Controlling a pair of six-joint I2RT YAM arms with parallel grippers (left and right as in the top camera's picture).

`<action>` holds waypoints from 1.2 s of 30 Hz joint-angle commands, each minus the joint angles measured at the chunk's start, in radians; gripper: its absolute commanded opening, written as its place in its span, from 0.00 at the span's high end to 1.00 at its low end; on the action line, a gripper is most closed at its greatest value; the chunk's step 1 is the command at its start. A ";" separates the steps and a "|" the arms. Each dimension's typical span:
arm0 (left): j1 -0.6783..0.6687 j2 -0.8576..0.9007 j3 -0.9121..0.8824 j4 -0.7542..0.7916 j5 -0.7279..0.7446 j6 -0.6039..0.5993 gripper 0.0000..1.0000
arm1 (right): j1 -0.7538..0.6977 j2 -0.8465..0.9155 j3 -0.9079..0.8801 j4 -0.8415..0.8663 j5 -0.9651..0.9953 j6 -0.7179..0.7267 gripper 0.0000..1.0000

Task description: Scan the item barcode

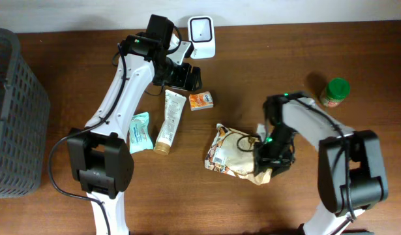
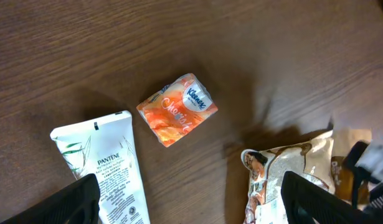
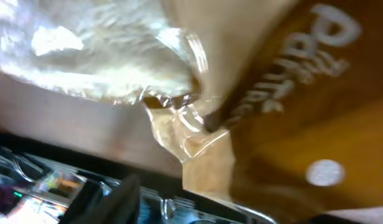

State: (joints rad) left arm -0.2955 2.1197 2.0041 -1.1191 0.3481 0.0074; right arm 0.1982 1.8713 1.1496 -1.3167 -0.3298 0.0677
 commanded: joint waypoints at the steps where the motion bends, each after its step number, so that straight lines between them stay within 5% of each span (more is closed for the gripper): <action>1: 0.001 0.009 -0.008 0.002 -0.007 0.005 0.09 | 0.016 -0.008 0.066 -0.016 0.018 -0.011 0.50; 6: 0.002 0.009 -0.008 0.008 -0.047 0.005 0.09 | 0.002 -0.021 0.270 -0.072 0.135 -0.076 0.50; 12: 0.002 0.009 -0.008 0.017 -0.049 0.005 0.08 | -0.008 -0.021 0.439 0.039 0.163 -0.188 0.27; 23: 0.019 0.009 -0.008 0.038 -0.050 -0.109 0.09 | -0.010 0.241 0.433 0.142 -0.126 -0.643 0.29; 29: 0.019 0.009 -0.008 0.042 -0.050 -0.109 0.09 | -0.014 0.362 0.433 0.145 -0.208 -0.719 0.29; 34: 0.019 0.009 -0.008 0.049 -0.050 -0.109 0.08 | -0.034 0.415 0.431 0.131 -0.256 -0.719 0.43; 36: 0.019 0.009 -0.008 0.050 -0.050 -0.109 0.08 | -0.035 0.425 0.410 0.129 -0.269 -0.714 0.59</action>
State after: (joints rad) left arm -0.2802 2.1197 2.0041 -1.0721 0.3023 -0.0948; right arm 0.1696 2.2341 1.5887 -1.1919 -0.5900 -0.6334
